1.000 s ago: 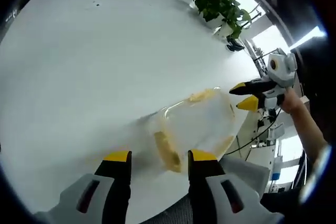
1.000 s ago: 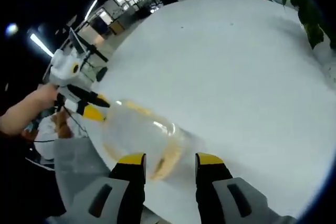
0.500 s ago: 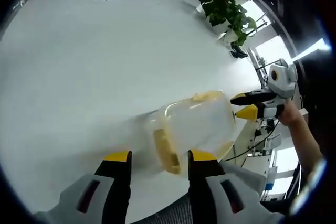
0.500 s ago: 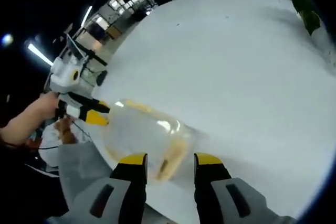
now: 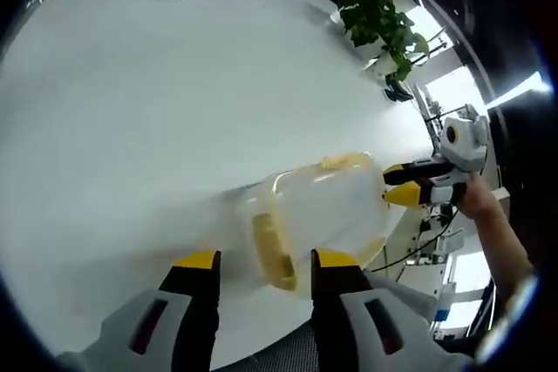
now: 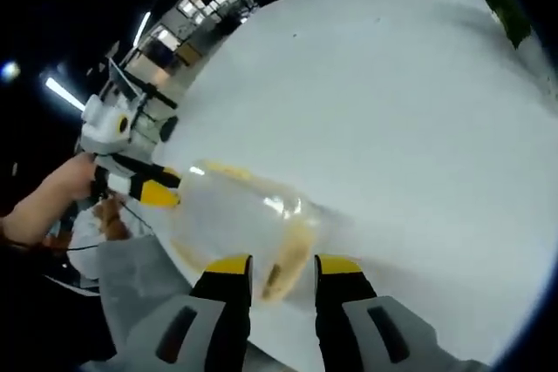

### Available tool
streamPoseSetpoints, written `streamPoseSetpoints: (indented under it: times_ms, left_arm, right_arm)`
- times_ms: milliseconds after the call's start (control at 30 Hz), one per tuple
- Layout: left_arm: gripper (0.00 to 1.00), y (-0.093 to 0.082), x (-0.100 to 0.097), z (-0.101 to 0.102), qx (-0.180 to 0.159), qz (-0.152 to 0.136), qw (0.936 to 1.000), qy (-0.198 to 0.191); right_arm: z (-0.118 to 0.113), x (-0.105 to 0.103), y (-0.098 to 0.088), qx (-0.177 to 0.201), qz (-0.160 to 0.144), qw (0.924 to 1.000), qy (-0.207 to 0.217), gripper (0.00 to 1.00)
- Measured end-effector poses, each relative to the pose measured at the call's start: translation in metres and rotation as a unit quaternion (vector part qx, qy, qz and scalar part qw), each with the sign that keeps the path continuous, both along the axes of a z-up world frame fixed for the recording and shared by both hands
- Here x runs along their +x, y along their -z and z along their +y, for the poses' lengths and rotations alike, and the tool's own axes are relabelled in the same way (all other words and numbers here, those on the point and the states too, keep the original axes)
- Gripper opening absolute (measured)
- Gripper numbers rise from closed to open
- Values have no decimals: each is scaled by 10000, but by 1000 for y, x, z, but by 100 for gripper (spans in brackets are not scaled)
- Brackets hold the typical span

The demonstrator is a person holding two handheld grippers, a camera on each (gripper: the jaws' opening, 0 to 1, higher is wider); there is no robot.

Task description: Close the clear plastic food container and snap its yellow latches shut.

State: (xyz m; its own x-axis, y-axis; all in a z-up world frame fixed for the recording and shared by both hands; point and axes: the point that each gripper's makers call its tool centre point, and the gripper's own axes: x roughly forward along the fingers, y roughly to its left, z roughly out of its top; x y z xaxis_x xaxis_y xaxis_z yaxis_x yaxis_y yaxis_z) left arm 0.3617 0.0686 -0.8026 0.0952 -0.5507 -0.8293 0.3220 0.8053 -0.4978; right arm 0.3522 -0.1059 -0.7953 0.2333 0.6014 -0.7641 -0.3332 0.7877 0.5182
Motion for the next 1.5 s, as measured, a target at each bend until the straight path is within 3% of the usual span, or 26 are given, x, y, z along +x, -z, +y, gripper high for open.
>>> streamPoseSetpoints:
  times_ms: [300,567,733,1333,1367,1400,1433,1500]
  left_arm:
    - [21,-5,-6,-11,-440,151,9989,-103]
    - [23,-2,-7,-11,-517,283,9980,-225]
    - [24,-2,-8,-14,-401,232,9989,-99]
    - [21,-2,-9,-14,-457,385,9981,-169]
    - [20,-2,-9,-14,-473,414,9978,-189]
    - [19,-4,-16,-16,-528,718,9957,-235]
    - [19,-3,-9,-18,-549,528,9969,-214]
    - [19,-2,-8,-18,-486,473,9976,-129]
  right_arm:
    - [0,0,1,-3,30,10000,18,21]
    - [0,0,1,89,75,9998,145,21]
    - [1,-1,1,55,67,9999,117,21]
    - [2,-1,0,47,182,9997,126,18]
    - [3,-1,1,56,229,9996,165,18]
    - [3,-1,1,54,238,9996,151,18]
    - [4,-1,2,62,264,9995,157,17]
    - [4,0,3,97,305,9994,159,17]
